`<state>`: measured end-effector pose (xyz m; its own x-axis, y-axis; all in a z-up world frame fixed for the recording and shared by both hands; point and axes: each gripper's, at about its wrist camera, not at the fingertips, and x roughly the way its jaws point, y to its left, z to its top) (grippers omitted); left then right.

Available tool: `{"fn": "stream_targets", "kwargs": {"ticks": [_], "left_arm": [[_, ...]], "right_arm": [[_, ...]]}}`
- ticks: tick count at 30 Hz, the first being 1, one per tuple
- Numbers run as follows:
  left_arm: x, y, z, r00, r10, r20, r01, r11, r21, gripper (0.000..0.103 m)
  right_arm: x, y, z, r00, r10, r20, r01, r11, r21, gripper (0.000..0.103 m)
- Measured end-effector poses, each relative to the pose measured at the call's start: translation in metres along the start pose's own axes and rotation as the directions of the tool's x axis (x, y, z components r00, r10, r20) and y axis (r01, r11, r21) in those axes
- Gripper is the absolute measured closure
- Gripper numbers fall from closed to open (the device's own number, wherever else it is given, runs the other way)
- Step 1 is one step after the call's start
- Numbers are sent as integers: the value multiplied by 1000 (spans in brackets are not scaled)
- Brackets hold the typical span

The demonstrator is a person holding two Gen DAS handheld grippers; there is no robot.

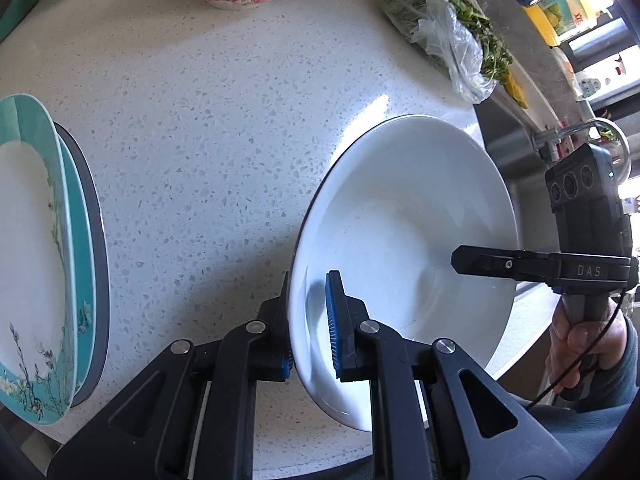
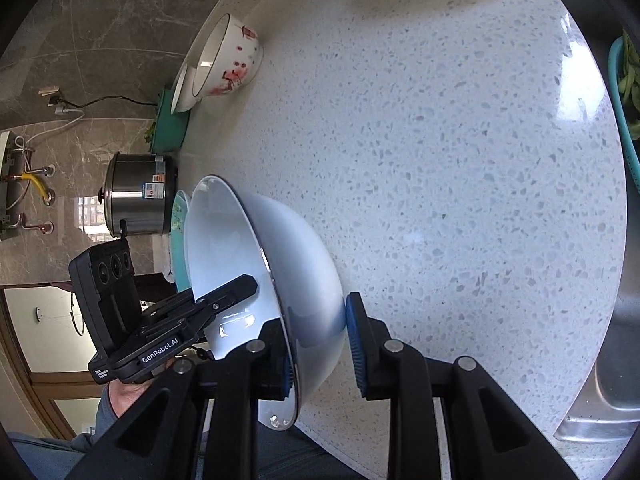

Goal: Organize plates and bowls
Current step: 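Lift the large white bowl with the right gripper and carry it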

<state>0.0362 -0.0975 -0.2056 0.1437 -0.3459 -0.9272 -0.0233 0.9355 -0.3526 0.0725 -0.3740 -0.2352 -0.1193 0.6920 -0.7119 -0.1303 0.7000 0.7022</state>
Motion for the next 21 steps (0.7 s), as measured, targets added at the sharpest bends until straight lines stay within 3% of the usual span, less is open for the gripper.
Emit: {"fn": "stream_targets", "kwargs": {"ticks": [11,14,15,17,18,19,21], "left_arm": [[8,5,0,1000,25,15,-25,1000,3,90],[5,7,-1,1000,13,20,-13,1000,-11,89],[2,7,-1,1000,12,27,-11,1000,-8,82],[-10,4,-2,999,6,51,-7,1000,3,45],[-19,3,-3,998,-9,68,8,1000,6,15],[-27,2,-5,997,-20,80,19,1000,11,3],[-51,1,-5,995,-31,99,28,999,27,1]], "right_arm": [[9,-6,-3,1000,11,-6,-11,1000,-7,76],[7,-9,-4,999,39,-8,-39,999,0,67],[5,-9,-5,999,53,-6,-53,999,-1,58],[-3,-7,-6,998,64,9,-64,998,-16,45],[-8,-6,-6,998,64,17,-63,998,-25,41],[-13,-5,-5,998,59,26,-58,998,-31,40],[-28,-4,-1,997,56,50,-54,998,-37,38]]}}
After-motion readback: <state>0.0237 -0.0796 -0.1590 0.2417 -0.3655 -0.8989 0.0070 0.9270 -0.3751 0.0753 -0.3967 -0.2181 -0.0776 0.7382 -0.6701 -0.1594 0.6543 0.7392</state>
